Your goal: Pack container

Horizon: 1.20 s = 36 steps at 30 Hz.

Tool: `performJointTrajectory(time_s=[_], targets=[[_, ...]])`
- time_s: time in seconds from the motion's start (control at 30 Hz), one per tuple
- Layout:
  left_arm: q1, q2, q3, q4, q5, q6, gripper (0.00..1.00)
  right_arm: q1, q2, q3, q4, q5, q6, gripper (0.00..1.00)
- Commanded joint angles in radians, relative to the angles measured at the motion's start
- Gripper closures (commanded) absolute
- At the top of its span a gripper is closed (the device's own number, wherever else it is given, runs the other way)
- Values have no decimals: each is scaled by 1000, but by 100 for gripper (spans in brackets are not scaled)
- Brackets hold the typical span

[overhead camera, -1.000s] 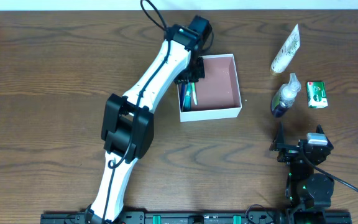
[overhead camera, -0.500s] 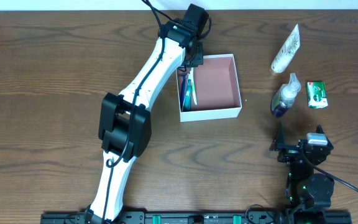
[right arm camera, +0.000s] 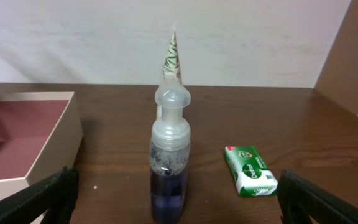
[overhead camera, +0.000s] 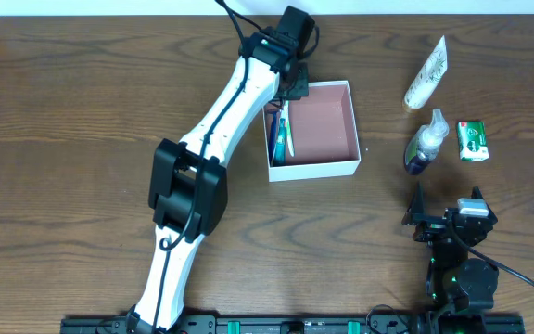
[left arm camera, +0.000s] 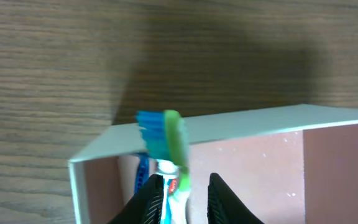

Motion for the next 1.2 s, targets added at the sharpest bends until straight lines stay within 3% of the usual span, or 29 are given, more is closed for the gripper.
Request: performJointTrajectory(time_s=[0.0,0.37,1.17], targets=[[-14,-11,-16,-3,5,-29,75,11,-5,-2,-5,-1,-7,1],[-15,-9,-32,-26,-60,-34,75,11,-5,-2,-5,-1,-7,1],[-14,60,-32,-34,-59,-34,75,11,-5,-2,-5,-1,-7,1]])
